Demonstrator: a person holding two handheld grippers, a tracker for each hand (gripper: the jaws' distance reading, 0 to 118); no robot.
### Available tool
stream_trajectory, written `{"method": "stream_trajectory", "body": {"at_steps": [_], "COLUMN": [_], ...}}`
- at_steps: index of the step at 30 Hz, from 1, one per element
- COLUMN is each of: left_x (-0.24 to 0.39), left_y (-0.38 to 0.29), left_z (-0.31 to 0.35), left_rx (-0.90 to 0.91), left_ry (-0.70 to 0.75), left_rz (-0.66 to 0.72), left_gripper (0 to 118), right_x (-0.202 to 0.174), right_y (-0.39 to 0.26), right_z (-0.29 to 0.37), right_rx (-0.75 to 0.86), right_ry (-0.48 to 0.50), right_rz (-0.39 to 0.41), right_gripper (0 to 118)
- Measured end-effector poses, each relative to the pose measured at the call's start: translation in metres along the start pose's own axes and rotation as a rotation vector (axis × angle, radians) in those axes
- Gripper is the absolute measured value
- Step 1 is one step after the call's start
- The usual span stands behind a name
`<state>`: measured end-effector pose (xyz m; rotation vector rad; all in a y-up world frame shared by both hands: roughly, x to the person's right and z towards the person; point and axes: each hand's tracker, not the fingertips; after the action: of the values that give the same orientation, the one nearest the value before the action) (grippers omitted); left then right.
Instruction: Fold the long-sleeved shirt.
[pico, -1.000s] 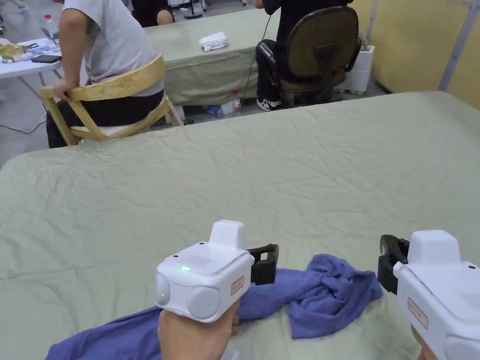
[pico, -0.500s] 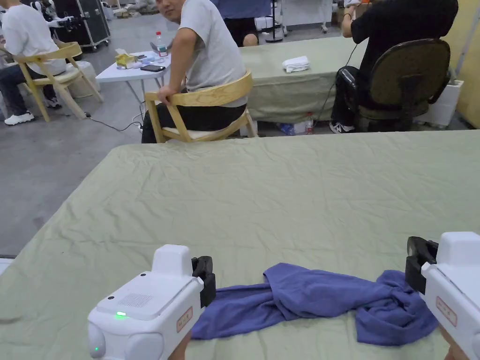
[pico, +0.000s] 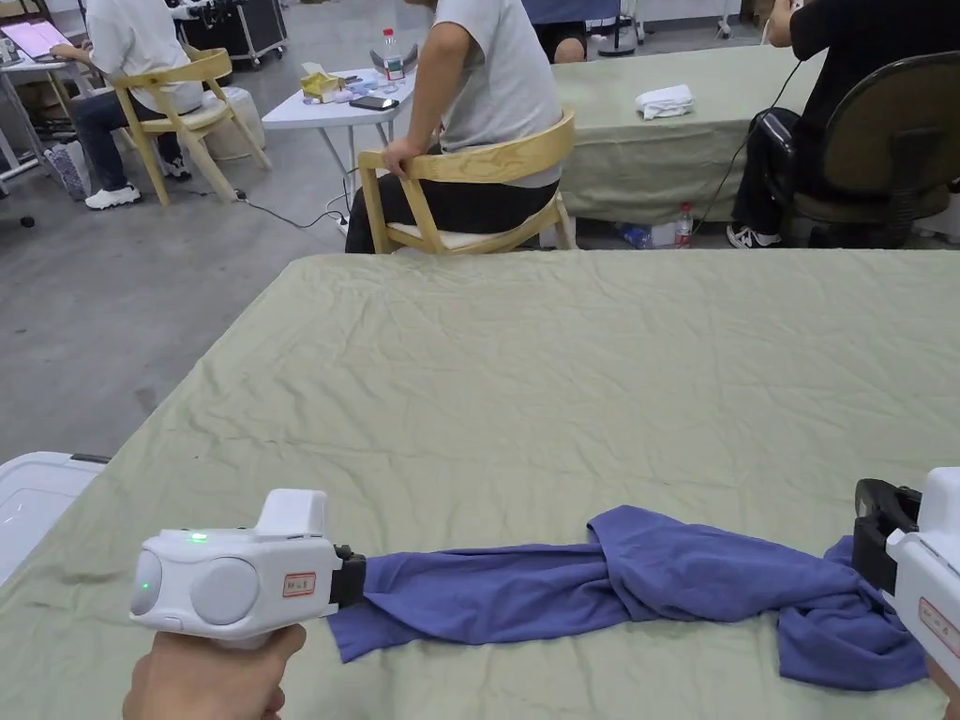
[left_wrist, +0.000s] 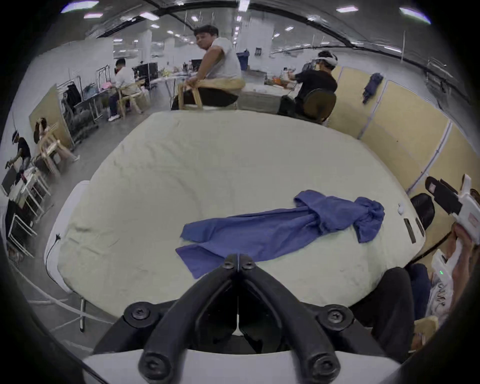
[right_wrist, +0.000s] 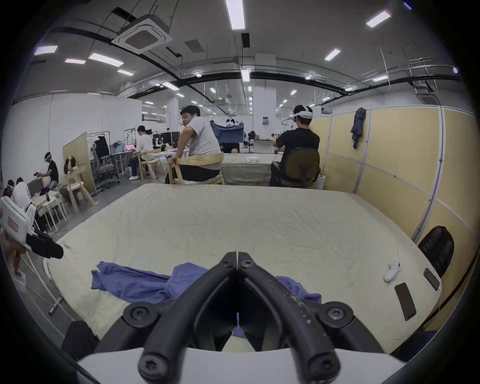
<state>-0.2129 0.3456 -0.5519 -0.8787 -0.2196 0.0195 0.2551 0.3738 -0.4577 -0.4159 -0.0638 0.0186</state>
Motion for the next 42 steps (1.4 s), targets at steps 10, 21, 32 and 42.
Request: {"method": "stream_trajectory", "body": {"at_steps": [10,21,32,42], "left_x": [-0.045,-0.051,-0.042,-0.024], "left_y": [0.007,-0.029,-0.043,-0.041], "left_z": [-0.122,-0.21,-0.191,-0.191], "left_rx": [-0.187,-0.303,-0.233,-0.265], "left_ry": [0.005,-0.012,0.009,0.035], "left_rz": [0.053,0.122,0.178,0.159], "left_gripper": [58,44,7,7], "right_x": [0.003,0.013,0.037,0.153], "right_y": [-0.017,-0.035,-0.036,-0.004], "right_z": [-0.036,-0.069,-0.067,-0.107], "right_rx": [-0.102,-0.204,-0.216,-0.399], "right_ry": [-0.034,-0.074,-0.095,-0.17], "right_rz": [0.02,0.036,-0.026,-0.008], "right_gripper": [2,2,2,73]}}
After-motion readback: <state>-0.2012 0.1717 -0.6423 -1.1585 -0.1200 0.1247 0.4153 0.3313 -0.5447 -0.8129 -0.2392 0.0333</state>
